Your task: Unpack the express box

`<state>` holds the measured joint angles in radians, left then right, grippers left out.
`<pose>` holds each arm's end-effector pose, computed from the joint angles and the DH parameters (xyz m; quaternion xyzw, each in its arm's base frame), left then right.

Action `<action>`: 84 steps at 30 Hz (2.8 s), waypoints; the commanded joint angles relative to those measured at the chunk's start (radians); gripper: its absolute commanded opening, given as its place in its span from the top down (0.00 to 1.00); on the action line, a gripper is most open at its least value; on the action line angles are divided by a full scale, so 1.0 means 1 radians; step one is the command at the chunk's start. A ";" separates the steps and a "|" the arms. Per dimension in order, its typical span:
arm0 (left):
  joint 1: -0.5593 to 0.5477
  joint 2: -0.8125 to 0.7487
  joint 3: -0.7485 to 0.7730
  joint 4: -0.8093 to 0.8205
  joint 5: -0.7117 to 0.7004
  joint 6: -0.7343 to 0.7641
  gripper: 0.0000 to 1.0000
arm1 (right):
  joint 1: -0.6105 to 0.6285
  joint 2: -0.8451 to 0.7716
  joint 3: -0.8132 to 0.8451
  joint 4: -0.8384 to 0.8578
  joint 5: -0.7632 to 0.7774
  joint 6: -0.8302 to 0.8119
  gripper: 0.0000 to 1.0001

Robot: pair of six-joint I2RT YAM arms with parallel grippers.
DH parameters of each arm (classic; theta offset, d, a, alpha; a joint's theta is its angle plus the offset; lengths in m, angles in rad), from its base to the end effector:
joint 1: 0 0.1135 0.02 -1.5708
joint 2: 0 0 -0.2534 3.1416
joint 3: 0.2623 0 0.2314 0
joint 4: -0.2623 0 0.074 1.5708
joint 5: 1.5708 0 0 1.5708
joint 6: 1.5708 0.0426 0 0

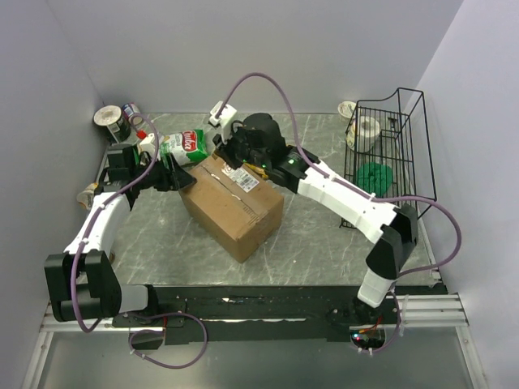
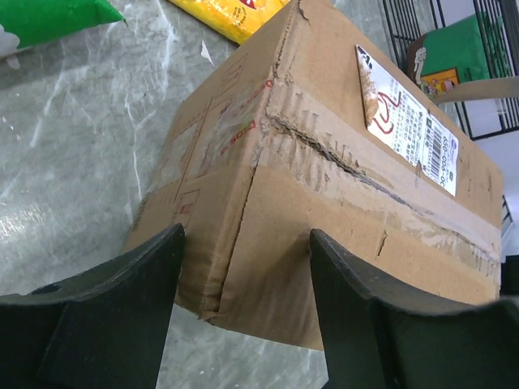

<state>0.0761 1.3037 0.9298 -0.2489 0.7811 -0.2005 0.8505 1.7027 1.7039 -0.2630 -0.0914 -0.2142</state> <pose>0.2693 -0.0096 0.2713 0.0587 0.8389 -0.3643 0.4002 0.2538 0.2951 0.3948 -0.4262 0.6687 0.2246 0.5663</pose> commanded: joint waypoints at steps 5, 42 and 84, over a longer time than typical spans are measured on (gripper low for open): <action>-0.004 -0.037 -0.072 -0.085 -0.059 -0.074 0.35 | 0.041 0.052 0.112 0.044 0.051 0.042 1.00; -0.006 -0.112 -0.172 -0.038 -0.092 -0.152 0.36 | 0.125 0.124 -0.006 0.189 0.130 -0.007 1.00; -0.006 -0.077 -0.192 0.000 -0.105 -0.168 0.40 | 0.119 0.129 -0.063 0.176 0.182 -0.073 1.00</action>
<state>0.0769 1.1908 0.7834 -0.1192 0.7155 -0.3870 0.9691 1.8389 1.6661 -0.1150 0.0643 -0.2573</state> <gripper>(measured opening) 0.619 0.239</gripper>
